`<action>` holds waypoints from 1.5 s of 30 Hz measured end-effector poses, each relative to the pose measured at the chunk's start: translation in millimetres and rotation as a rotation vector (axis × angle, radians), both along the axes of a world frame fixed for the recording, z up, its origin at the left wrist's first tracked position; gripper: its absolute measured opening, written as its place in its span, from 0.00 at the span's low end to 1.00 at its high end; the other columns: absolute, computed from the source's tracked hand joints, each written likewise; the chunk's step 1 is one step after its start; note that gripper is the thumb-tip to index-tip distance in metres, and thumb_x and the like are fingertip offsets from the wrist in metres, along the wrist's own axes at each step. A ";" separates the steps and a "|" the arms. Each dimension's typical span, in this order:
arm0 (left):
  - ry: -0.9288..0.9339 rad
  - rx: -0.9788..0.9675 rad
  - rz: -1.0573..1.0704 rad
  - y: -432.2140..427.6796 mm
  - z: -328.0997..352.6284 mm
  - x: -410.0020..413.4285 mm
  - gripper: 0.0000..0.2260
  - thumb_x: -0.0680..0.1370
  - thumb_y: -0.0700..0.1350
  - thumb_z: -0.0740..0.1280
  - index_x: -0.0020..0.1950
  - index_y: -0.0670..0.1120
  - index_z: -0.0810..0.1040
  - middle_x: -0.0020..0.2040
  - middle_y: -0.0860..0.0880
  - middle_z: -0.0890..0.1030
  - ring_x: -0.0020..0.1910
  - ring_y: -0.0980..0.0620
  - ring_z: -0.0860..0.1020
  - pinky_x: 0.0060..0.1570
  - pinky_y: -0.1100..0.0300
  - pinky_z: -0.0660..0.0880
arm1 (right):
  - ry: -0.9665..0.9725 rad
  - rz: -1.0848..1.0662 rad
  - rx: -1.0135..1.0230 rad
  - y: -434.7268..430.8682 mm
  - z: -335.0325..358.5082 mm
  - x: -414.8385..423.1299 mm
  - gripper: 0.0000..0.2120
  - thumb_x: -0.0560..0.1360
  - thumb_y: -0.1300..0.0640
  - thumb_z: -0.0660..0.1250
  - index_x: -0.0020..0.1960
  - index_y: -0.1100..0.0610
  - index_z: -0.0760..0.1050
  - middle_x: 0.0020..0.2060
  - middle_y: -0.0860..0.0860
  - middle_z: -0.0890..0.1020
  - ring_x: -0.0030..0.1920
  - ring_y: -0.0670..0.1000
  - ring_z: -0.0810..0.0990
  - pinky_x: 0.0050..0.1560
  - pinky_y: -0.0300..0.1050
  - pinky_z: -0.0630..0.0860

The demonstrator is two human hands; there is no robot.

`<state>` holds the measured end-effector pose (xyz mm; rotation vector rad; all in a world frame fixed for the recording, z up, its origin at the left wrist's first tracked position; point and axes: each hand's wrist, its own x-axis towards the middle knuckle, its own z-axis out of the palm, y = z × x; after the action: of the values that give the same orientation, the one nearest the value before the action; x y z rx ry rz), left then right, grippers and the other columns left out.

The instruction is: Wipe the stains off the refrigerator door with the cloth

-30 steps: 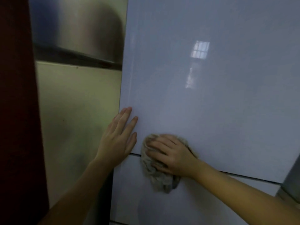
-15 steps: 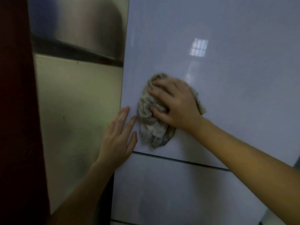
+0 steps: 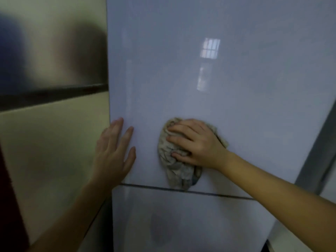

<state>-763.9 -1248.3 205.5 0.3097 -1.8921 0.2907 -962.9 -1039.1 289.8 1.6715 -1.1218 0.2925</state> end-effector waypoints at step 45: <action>0.180 -0.142 0.053 -9.3 296.0 -35.6 0.26 0.82 0.53 0.58 0.79 0.45 0.65 0.80 0.40 0.63 0.79 0.41 0.62 0.72 0.46 0.63 | -0.191 -0.018 -0.431 -37.2 396.8 14.5 0.25 0.75 0.44 0.71 0.67 0.56 0.79 0.68 0.55 0.78 0.69 0.59 0.75 0.68 0.52 0.70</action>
<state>-799.5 -1257.6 501.6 0.2810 -1.6793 0.4169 -948.3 -1076.3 686.5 1.2693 -1.1183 0.6454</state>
